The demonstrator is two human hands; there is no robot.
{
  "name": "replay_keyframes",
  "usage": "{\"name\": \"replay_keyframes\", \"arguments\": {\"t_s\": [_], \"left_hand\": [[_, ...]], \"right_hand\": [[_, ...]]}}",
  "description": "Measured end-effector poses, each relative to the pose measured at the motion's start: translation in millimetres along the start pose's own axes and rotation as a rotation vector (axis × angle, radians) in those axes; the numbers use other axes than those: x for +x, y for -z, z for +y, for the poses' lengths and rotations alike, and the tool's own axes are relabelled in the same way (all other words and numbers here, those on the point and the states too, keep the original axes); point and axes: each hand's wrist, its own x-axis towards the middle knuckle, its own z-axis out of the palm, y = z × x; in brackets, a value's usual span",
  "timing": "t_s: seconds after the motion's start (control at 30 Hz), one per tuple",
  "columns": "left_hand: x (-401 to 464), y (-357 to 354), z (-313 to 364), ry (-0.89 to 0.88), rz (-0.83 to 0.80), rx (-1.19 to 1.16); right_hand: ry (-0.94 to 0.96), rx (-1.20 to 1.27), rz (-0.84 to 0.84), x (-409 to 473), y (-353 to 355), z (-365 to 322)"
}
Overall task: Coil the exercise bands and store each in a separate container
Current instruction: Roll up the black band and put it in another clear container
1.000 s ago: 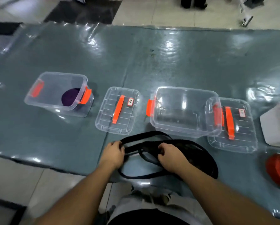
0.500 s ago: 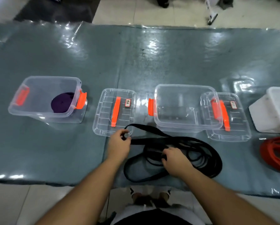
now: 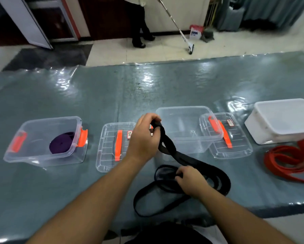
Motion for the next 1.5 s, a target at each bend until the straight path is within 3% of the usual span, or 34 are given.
{"name": "replay_keyframes", "arguments": {"t_s": [0.13,0.3,0.5,0.63,0.8,0.97,1.1,1.23,1.33,1.5], "left_hand": [[18,-5,37,-0.057,-0.040,-0.052],[27,-17,79,-0.143,-0.097,-0.063],[33,-42,133,-0.151,-0.114,-0.211],[40,-52,162,-0.151,-0.094,-0.317],[46,-60,152,-0.026,-0.023,-0.295],[29,-73,104,0.253,-0.026,-0.142],[2,-89,76,0.440,-0.207,-0.066],[-25,-100,61,0.580,-0.500,0.083],[-45,-104,50,0.550,-0.772,0.242],[-70,-116,53,0.589,-0.916,-0.135]], "right_hand": [[-0.010,0.072,0.070,-2,22,9],[-0.033,0.304,0.331,-1,67,40],[0.240,0.417,0.112,0,116,60],[0.292,0.394,0.187,-4,135,66],[0.228,0.221,0.260,-14,183,76],[0.241,0.302,0.309,-37,245,81],[0.382,0.335,0.298,-56,280,67],[0.534,0.385,0.309,-76,298,37],[0.658,0.516,0.294,-88,304,11],[0.717,0.647,0.284,-91,315,-28]]}}
